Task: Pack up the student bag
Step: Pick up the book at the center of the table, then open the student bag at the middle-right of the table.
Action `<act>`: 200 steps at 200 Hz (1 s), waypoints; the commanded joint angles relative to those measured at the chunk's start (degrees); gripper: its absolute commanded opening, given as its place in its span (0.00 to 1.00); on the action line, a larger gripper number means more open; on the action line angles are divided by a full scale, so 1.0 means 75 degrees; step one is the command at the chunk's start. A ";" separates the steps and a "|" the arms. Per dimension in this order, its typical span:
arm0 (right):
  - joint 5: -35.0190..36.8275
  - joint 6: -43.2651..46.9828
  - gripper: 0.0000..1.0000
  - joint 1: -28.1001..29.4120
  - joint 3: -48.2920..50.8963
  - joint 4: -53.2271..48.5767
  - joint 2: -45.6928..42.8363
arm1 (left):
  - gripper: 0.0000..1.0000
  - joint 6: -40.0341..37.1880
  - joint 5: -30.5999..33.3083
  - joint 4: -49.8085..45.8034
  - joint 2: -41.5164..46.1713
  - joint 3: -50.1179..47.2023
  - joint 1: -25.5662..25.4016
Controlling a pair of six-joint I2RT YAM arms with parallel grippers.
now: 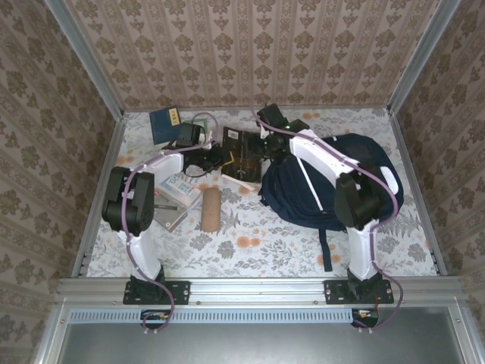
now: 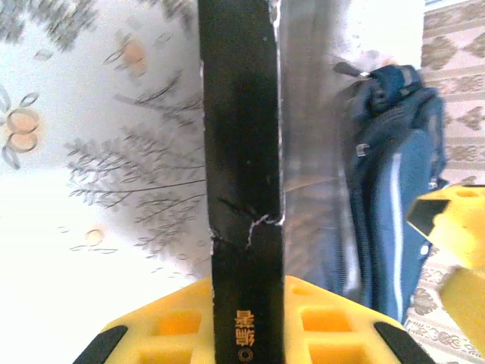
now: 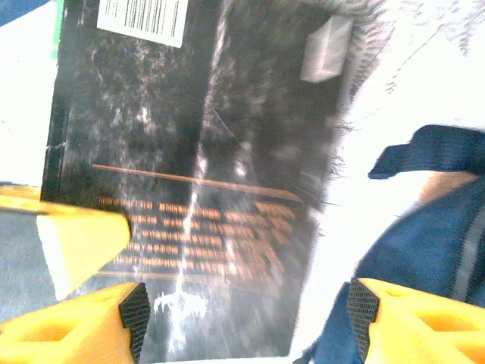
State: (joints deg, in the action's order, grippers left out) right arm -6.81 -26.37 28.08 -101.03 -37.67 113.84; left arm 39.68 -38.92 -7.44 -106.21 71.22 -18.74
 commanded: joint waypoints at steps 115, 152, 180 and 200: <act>0.2496 0.1911 0.55 -0.0089 0.4079 -0.0897 -0.2348 | 0.00 0.0275 -0.0009 0.0120 0.2573 -0.0551 0.0190; 0.2701 0.1911 0.41 0.0078 0.4073 -0.0799 -0.1894 | 0.00 0.0295 0.0037 0.0055 0.2892 -0.0832 0.0224; 0.2621 0.1830 0.05 0.0159 0.3827 -0.0966 -0.1860 | 0.00 0.0299 0.0047 0.0003 0.3160 -0.1013 0.0275; 0.2522 0.1747 0.00 0.0169 0.3477 -0.1166 -0.2143 | 0.00 0.0319 0.0090 0.0013 0.3370 -0.1160 0.0290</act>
State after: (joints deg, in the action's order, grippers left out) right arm 12.12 -12.60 29.06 -71.24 -44.45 99.37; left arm 41.65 -37.54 -9.28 -85.38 63.18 -17.06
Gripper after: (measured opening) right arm 0.062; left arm 0.168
